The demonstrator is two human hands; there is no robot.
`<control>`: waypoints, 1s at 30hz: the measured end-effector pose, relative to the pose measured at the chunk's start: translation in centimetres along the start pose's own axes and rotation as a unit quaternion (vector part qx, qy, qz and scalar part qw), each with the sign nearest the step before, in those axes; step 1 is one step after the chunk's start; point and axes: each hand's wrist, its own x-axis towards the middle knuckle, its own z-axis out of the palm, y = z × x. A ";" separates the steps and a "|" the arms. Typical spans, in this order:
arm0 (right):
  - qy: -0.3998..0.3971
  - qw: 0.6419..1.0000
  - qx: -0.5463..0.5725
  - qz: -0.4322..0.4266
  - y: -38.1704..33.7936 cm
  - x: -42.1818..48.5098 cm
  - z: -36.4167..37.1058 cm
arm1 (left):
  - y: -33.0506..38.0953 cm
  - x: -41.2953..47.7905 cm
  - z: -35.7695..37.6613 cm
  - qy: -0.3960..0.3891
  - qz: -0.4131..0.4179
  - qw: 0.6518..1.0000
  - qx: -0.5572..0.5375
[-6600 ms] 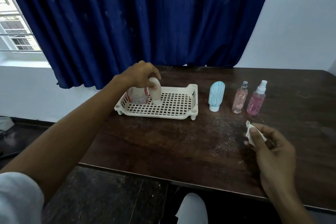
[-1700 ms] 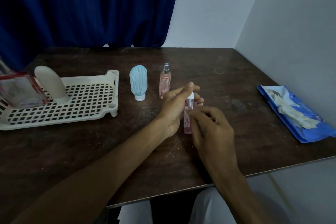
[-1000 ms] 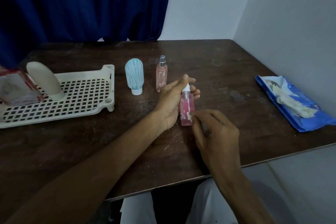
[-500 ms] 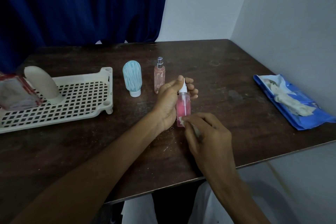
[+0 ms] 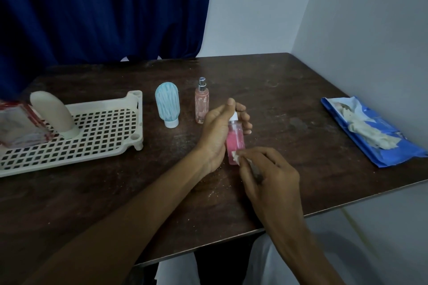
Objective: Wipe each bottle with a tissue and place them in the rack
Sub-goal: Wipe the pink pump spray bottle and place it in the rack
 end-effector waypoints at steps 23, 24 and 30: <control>0.003 1.000 -0.015 -0.001 0.1 0.8 0.1 | 0.4 0.4 -0.2 0.015 -0.057 0.994 -0.093; 0.004 1.000 -0.017 -0.002 0.0 0.9 0.3 | 0.4 0.4 -0.2 0.015 -0.057 0.994 -0.094; -0.014 1.000 -0.016 -0.016 -0.2 0.0 0.1 | 0.3 0.4 -0.2 0.026 -0.061 0.993 -0.097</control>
